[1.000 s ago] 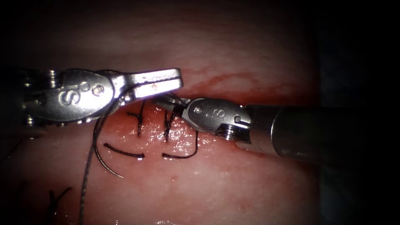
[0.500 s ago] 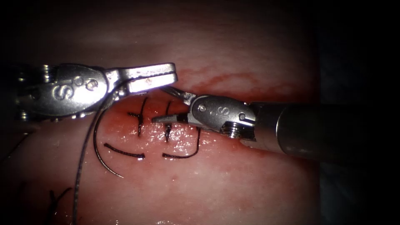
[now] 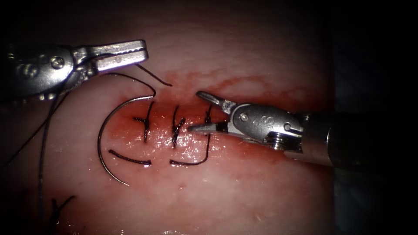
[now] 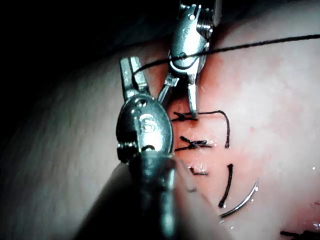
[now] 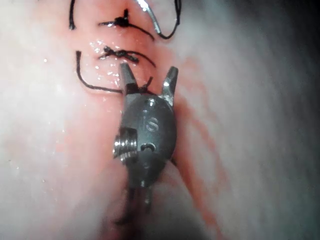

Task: Wound Closure
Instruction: Place the cut suture length onto the skin with the left hand

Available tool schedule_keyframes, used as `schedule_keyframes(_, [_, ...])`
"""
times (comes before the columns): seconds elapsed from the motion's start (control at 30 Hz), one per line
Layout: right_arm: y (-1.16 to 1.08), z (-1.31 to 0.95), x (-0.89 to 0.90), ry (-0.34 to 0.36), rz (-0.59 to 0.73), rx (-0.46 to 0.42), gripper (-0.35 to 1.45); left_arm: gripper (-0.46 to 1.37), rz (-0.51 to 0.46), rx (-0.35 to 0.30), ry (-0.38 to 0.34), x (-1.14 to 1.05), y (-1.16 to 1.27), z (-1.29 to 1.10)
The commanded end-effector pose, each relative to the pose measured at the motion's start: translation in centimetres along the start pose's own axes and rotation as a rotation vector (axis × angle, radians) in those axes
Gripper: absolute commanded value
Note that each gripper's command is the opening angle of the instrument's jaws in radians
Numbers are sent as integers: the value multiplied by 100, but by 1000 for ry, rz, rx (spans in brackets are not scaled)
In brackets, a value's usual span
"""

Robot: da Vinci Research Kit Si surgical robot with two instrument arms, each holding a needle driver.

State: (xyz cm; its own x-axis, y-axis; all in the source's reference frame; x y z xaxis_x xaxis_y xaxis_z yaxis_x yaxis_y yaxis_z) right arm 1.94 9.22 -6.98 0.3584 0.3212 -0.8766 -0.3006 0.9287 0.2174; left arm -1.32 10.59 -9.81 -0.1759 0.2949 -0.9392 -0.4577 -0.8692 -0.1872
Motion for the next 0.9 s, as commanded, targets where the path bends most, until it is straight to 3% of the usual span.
schedule_keyframes(0.03, [3, -11, 0, -1, -3, 8, 143, -35, 11, -6, -2, -3, -3, 3])
schedule_keyframes(0.3, [17, -70, -10, -12, -12, -10, 143, -35, 138, 5, 29, -14, -40, 29])
schedule_keyframes(0.57, [26, -99, -24, -29, -10, -32, 144, -35, 260, 9, 25, -35, -72, 50])
schedule_keyframes(0.67, [27, -106, -26, -32, -12, -33, 144, -35, 313, 14, 24, -50, -80, 50])
schedule_keyframes(0.9, [29, -114, -30, -36, -16, -42, 144, -35, 380, -1, -28, -108, -96, 35])
